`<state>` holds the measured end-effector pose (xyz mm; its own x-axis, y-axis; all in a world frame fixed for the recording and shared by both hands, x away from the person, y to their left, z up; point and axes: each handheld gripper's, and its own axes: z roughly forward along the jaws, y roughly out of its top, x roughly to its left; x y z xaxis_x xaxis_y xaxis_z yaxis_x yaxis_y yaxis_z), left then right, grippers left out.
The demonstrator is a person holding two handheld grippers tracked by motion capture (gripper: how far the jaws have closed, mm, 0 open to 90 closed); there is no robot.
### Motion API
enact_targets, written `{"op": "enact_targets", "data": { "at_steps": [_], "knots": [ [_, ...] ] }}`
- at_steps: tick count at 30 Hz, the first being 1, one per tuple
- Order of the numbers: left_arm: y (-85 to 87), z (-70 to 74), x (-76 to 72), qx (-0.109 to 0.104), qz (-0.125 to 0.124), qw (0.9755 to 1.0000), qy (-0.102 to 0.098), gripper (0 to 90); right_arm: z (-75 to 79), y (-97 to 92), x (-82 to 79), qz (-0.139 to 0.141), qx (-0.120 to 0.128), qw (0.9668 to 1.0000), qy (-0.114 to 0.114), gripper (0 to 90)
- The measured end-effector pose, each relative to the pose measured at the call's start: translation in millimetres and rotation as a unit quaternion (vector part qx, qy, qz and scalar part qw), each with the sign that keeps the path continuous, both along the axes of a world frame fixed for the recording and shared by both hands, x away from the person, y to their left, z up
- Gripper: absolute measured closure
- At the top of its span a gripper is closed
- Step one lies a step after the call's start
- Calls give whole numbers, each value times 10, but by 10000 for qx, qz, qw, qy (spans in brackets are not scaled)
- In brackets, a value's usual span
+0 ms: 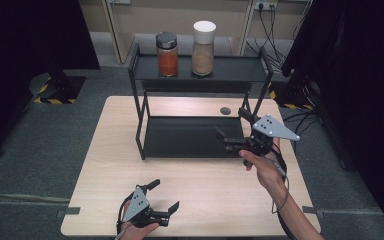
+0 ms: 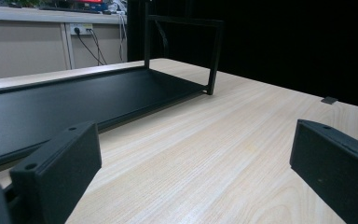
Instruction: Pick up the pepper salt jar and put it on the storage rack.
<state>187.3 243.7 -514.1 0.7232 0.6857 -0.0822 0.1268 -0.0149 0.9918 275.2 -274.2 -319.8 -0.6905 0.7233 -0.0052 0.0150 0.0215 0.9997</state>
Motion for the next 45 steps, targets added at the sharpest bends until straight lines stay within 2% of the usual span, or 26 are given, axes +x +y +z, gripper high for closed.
{"op": "enact_targets", "data": {
  "at_steps": [10,23,32,45],
  "knots": [
    [8,0,2,-2,21,10000,3,13,-164,-36,-140,66,-125,9999,-17,5],
    [18,-1,3,-5,63,10000,-8,13,-384,-107,-311,93,-154,9998,-30,5],
    [19,-4,-2,-23,73,10000,-27,13,-554,-135,-409,57,-164,9998,10,5],
    [27,-8,-1,-25,104,9999,-46,13,-802,-158,-549,-16,-190,9998,-47,5]
  ]
}}
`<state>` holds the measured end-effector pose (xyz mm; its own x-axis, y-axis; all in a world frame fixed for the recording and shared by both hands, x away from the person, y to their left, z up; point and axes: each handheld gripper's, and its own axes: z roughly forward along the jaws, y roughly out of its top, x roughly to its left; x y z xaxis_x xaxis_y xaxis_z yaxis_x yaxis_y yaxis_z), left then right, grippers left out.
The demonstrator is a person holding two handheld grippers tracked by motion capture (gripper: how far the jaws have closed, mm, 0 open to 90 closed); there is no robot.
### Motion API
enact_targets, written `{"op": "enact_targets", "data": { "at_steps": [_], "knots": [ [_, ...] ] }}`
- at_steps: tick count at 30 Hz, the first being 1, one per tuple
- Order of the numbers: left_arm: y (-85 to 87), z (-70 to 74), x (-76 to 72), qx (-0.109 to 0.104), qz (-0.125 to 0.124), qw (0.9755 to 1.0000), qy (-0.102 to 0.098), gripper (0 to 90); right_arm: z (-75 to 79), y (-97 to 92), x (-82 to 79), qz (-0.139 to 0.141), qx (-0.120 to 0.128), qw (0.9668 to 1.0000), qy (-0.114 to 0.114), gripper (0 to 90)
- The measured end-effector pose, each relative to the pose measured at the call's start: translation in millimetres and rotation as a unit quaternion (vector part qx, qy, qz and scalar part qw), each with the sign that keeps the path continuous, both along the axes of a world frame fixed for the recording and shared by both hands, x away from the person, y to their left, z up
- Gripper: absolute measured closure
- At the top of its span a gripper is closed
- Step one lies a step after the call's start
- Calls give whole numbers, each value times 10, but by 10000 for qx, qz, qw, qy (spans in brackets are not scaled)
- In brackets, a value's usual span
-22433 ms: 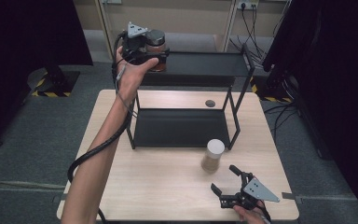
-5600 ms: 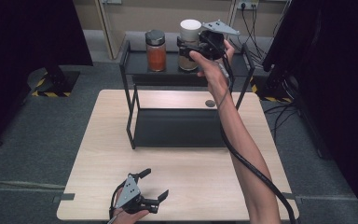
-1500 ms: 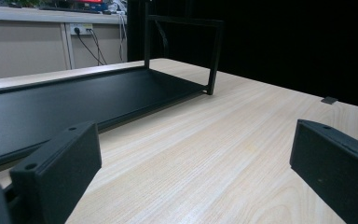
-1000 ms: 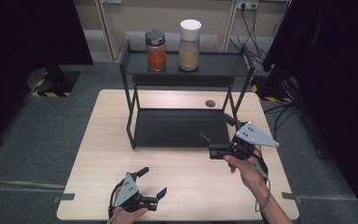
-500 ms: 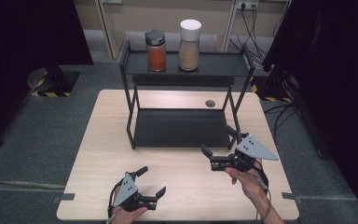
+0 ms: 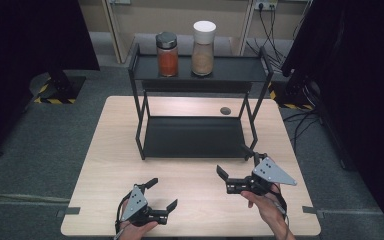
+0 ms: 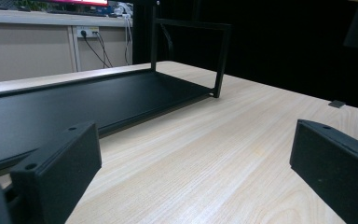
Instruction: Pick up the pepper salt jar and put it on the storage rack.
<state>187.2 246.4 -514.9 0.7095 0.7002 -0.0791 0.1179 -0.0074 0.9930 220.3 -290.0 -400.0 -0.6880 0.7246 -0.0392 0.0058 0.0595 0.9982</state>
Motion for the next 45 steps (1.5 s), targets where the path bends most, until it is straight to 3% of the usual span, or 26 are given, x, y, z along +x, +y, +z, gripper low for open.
{"op": "enact_targets", "data": {
  "at_steps": [15,28,45],
  "knots": [
    [6,-6,10,-20,6,10000,-6,13,-267,5,-90,-6,75,9999,121,5],
    [14,-9,9,-58,27,10000,-12,13,-515,56,-185,95,88,9999,86,5],
    [16,-8,-1,-50,31,10000,-59,13,-768,129,-158,173,-12,9994,302,5]
  ]
}}
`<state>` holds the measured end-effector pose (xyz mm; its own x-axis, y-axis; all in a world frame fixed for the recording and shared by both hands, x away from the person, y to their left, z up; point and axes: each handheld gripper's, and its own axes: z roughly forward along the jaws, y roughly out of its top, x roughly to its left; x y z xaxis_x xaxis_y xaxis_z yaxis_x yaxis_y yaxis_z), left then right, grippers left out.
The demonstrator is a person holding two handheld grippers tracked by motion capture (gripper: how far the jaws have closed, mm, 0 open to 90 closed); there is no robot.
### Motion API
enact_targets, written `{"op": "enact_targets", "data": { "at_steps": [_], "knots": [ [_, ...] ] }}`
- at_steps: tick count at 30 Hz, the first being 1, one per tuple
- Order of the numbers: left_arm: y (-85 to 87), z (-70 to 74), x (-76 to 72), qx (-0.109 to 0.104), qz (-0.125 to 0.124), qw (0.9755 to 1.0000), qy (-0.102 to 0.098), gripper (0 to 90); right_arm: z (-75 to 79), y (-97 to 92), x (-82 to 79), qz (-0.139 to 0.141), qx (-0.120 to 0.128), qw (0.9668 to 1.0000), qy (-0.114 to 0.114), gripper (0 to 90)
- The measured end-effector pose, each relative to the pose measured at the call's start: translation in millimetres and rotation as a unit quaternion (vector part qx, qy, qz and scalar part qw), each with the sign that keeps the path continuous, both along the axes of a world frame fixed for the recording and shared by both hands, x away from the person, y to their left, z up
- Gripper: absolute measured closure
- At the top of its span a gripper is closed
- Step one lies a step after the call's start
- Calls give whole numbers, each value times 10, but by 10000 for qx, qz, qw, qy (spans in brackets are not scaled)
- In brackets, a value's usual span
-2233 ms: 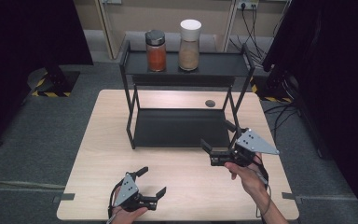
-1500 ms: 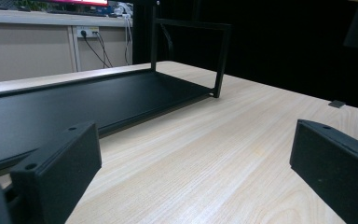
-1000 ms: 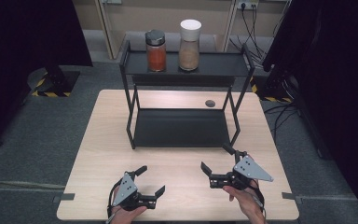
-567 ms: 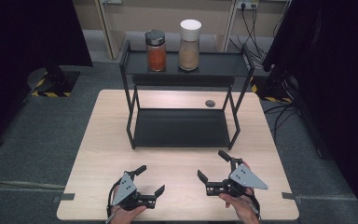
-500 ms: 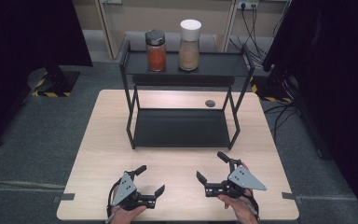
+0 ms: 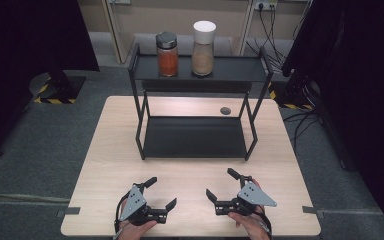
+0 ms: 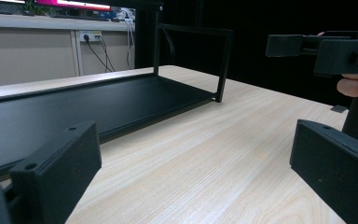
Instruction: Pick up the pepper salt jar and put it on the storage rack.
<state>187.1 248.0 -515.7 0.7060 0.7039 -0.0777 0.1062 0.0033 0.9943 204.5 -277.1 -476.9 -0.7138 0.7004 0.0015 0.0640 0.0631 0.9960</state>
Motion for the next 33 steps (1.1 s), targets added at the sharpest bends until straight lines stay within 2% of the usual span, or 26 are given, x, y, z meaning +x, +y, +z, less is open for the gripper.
{"op": "enact_targets", "data": {
  "at_steps": [33],
  "knots": [
    [-6,1,-5,-3,-4,10000,-21,13,-23,-34,-6,-17,82,10000,10,5]
  ]
}}
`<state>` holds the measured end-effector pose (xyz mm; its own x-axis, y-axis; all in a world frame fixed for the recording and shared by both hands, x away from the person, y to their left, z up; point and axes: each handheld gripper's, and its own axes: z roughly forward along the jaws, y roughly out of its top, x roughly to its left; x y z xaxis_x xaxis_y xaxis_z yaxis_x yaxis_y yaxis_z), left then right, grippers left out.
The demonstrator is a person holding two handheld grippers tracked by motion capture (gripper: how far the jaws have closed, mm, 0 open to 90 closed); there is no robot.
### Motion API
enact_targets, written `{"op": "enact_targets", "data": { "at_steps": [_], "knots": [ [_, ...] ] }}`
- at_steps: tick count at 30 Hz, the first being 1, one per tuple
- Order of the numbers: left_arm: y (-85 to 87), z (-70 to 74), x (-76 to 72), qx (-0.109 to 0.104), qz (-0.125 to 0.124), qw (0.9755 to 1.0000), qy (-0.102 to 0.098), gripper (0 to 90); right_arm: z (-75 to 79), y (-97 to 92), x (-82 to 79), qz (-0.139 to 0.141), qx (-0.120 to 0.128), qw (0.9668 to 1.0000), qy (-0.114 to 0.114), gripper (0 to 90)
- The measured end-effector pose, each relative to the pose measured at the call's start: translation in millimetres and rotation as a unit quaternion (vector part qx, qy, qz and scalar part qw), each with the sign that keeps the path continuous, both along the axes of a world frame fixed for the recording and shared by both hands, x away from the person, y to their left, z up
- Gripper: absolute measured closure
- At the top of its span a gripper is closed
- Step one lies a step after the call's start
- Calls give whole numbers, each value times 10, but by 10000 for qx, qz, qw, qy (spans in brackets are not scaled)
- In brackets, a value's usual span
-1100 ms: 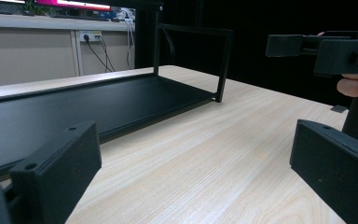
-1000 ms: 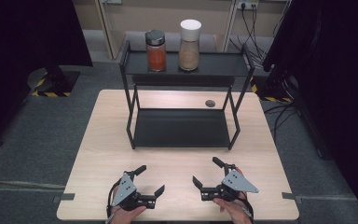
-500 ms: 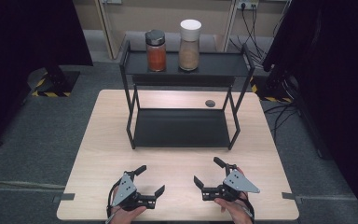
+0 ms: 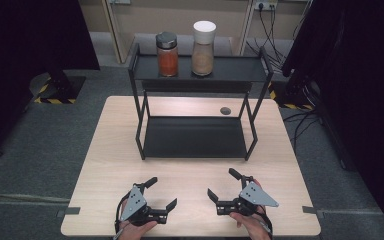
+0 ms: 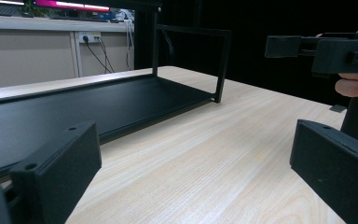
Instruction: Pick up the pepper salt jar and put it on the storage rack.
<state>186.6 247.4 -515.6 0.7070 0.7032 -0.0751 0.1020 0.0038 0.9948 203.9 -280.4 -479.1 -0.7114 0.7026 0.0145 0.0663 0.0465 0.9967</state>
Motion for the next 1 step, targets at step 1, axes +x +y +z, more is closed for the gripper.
{"op": "enact_targets", "data": {
  "at_steps": [1],
  "knots": [
    [0,0,0,-2,1,10000,0,13,-1,-3,-1,-8,-1,10000,-2,5]
  ]
}}
